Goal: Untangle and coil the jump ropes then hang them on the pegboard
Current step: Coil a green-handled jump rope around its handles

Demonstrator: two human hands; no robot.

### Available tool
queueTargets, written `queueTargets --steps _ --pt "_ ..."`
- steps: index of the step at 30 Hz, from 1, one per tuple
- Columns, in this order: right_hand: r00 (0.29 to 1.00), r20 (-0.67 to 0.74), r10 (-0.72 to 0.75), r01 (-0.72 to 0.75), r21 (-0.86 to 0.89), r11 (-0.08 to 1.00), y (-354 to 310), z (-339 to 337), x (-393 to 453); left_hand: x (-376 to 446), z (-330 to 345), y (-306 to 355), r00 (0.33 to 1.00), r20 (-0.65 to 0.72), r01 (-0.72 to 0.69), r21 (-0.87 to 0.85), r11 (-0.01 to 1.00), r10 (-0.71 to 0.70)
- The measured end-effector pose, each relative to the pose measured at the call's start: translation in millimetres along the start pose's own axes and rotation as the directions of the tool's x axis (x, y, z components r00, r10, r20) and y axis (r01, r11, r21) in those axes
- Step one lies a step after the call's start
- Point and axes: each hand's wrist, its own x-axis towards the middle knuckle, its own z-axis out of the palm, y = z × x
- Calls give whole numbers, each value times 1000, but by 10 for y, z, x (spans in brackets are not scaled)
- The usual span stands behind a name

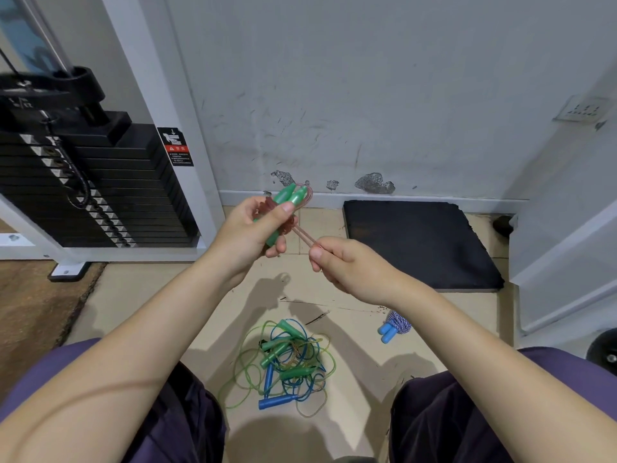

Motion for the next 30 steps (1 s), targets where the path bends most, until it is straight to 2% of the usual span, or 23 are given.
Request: queueTargets --steps 4,8,10,13,14,16,20,24,30 --pt "990 -76 -120 92 -300 949 -104 -49 -15 24 14 -29 999 -32 -20 97 995 24" --pt "960 -165 -225 143 -399 906 -92 -165 -42 19 27 -33 1000 -17 -13 136 991 16" --pt "919 -271 -285 194 -316 929 -60 -224 -34 6 30 -36 1000 8 -13 156 988 12" --pt "922 -353 -158 202 92 975 -64 -303 -24 -17 66 -51 999 33 7 168 986 -13" --pt "930 -350 -115 204 229 952 -73 -319 -23 -20 81 -60 999 36 8 167 986 -14" --pt "935 -348 -62 199 375 905 -79 -349 -25 -16 95 -75 1000 22 1 178 984 -5" --pt "937 -347 -35 200 452 869 -21 -413 -23 4 67 -88 999 -39 -18 178 984 25" --pt "949 -313 -49 180 404 897 21 -400 -14 15 48 -100 995 -89 -38 183 982 55" --pt "903 -426 51 110 344 932 35 -475 -5 41 -7 -95 988 -128 -59 187 981 84"
